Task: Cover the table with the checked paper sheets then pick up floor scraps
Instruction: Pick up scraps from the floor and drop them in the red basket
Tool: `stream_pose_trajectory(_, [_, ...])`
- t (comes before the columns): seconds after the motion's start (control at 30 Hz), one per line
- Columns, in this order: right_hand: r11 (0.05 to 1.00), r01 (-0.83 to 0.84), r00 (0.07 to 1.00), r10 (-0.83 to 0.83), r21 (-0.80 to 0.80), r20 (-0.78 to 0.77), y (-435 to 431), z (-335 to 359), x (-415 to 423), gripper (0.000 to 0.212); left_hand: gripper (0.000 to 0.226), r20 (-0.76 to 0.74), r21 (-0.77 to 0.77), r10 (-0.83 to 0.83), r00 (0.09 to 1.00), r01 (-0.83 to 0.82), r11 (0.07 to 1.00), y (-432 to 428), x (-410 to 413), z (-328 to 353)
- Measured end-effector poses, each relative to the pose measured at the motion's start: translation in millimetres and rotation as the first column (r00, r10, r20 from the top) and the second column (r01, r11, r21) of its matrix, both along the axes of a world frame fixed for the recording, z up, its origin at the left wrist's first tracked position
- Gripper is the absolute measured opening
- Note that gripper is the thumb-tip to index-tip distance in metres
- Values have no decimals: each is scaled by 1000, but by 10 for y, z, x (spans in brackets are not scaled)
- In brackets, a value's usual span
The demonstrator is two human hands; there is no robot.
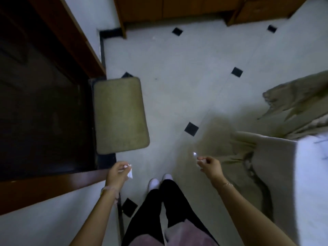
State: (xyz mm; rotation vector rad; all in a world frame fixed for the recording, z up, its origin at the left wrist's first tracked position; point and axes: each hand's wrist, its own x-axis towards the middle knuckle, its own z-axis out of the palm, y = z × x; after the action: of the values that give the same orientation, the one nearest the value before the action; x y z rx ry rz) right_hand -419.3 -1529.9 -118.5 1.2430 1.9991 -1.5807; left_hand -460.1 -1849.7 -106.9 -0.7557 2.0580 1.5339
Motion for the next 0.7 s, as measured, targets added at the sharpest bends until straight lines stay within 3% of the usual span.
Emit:
stream_pose_trajectory(0.3, [982, 172, 985, -169, -77, 39, 249, 355, 1084, 13, 5, 85, -85, -66, 994, 73, 994, -107, 434, 289])
stream_pose_trajectory(0.47, [925, 376, 926, -376, -58, 0, 360, 442, 1239, 17, 17, 60, -69, -247, 967, 251, 965, 163, 172, 293])
stream_pose_trajectory(0.57, [864, 502, 862, -503, -33, -56, 368, 538, 1289, 16, 27, 60, -38, -433, 899, 436, 899, 500, -118, 328])
stream_pose_trajectory(0.7, [728, 685, 720, -681, -17, -136, 235, 696, 1458, 10, 29, 59, -37, -715, 696, 718, 695, 831, -449, 212])
